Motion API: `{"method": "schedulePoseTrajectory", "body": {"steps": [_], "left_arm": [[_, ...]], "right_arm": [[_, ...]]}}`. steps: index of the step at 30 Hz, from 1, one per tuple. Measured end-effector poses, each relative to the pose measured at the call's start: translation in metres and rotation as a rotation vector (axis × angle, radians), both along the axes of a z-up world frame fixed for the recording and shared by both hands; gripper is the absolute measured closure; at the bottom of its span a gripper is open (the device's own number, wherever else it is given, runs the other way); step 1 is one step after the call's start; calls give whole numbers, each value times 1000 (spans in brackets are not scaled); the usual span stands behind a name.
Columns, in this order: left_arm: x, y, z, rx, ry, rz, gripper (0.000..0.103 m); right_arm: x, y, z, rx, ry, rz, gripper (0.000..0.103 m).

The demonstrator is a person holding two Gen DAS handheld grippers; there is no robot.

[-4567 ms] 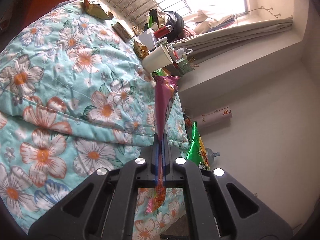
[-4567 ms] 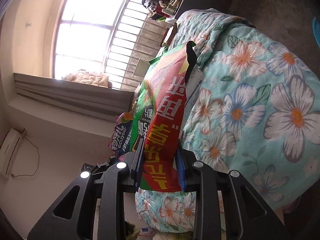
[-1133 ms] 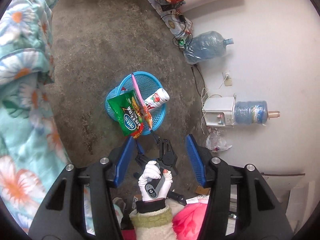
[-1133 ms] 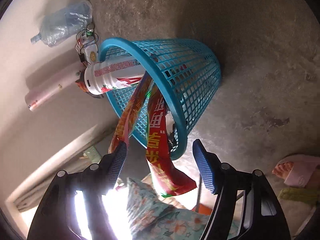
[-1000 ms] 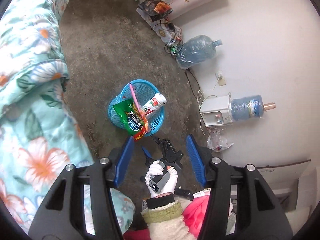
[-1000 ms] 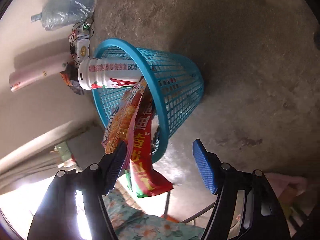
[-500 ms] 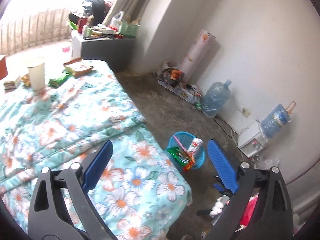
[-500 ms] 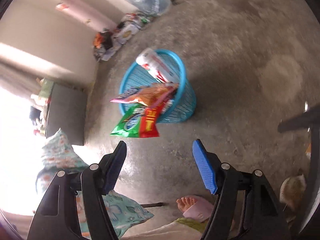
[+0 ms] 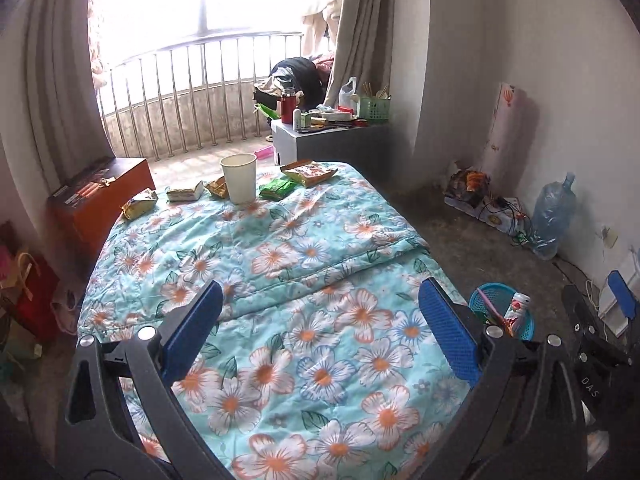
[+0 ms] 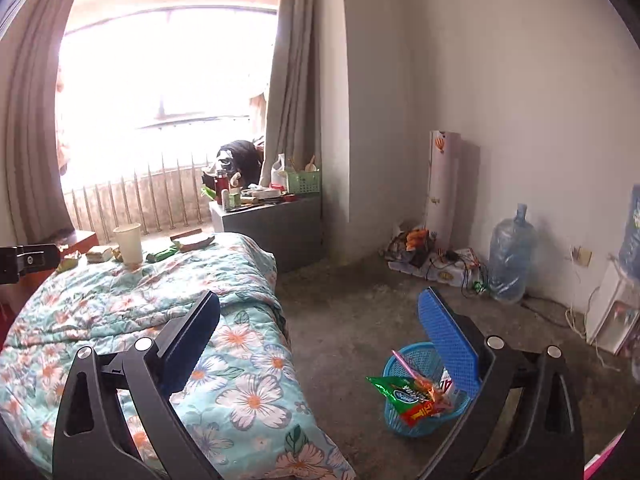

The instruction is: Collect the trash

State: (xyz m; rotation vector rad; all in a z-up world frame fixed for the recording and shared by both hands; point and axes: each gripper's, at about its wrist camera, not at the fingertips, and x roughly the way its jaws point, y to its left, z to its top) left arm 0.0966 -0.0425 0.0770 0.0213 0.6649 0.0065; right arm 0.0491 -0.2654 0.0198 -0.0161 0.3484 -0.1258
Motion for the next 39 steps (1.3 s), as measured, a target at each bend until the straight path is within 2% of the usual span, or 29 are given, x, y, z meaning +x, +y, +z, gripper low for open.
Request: {"method": "schedulePoseTrajectory", "body": {"steps": [5,7,11,19,23,30,39], "left_arm": [[-15,2,-23,9,103,26,9],[-21,6,-34,-22,147,46,9],[-31,16,-50,-84,212,80,9],[-25,16,-73,-79,324,78,9],[-19,12,-81,-87,364,67,9],[-16,-2,-89,-77,397,22,9],[-10,-14,-83,-72,380,2,9]], "right_arm": [[-6,40,0,-108,104,49,6],[-8,48,-5,-117,166,76,6],[-13,54,-14,-114,268,83,6],[-7,43,-44,-31,476,41,6],[-5,36,-56,-26,558,8,6],[-6,27,-64,-50,622,-6,6],[-1,17,-59,-59,623,-28,6]]}}
